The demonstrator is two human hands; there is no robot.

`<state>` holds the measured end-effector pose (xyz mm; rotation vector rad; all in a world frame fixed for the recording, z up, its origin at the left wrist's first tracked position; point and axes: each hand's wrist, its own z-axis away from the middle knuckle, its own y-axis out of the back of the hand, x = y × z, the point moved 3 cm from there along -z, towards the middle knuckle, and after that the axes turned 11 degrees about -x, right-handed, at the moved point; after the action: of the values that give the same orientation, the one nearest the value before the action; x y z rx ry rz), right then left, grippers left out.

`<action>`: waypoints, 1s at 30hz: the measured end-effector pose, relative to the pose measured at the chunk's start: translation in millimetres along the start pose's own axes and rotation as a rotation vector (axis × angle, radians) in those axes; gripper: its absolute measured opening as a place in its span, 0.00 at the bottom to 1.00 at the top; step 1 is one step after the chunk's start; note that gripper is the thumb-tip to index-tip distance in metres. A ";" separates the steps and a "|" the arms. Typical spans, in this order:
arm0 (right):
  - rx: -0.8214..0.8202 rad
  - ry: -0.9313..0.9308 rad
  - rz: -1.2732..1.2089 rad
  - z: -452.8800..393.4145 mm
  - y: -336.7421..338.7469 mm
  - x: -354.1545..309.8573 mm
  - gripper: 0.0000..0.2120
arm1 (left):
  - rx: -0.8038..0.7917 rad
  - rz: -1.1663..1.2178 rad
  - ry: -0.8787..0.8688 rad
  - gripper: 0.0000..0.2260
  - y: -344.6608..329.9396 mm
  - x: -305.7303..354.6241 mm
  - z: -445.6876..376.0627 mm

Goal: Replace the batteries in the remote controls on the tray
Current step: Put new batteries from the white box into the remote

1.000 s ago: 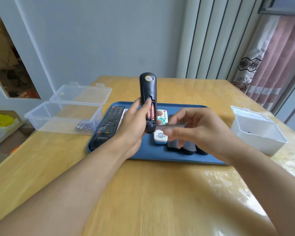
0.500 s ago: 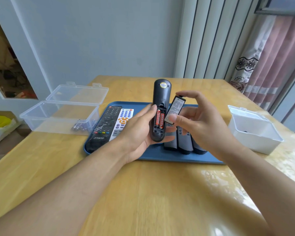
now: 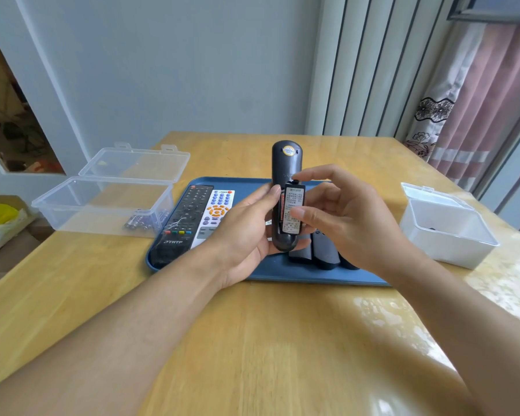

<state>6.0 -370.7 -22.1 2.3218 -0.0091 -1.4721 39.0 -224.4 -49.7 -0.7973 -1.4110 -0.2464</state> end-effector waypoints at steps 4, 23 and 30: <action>0.081 0.003 0.163 -0.8 5.3 1.8 0.16 | -0.009 0.008 0.000 0.16 -1.1 0.7 0.9; 0.239 -0.070 0.284 1.3 15.2 8.5 0.15 | 0.038 -0.006 -0.025 0.14 -2.0 1.9 0.4; 0.172 0.109 0.492 5.2 -1.5 -0.8 0.08 | 0.318 0.170 -0.067 0.05 15.2 13.2 -0.8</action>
<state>0.8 -370.8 -23.9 2.3007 -0.6516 -1.1311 51.1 -210.0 -42.6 -0.6605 -1.3922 0.1347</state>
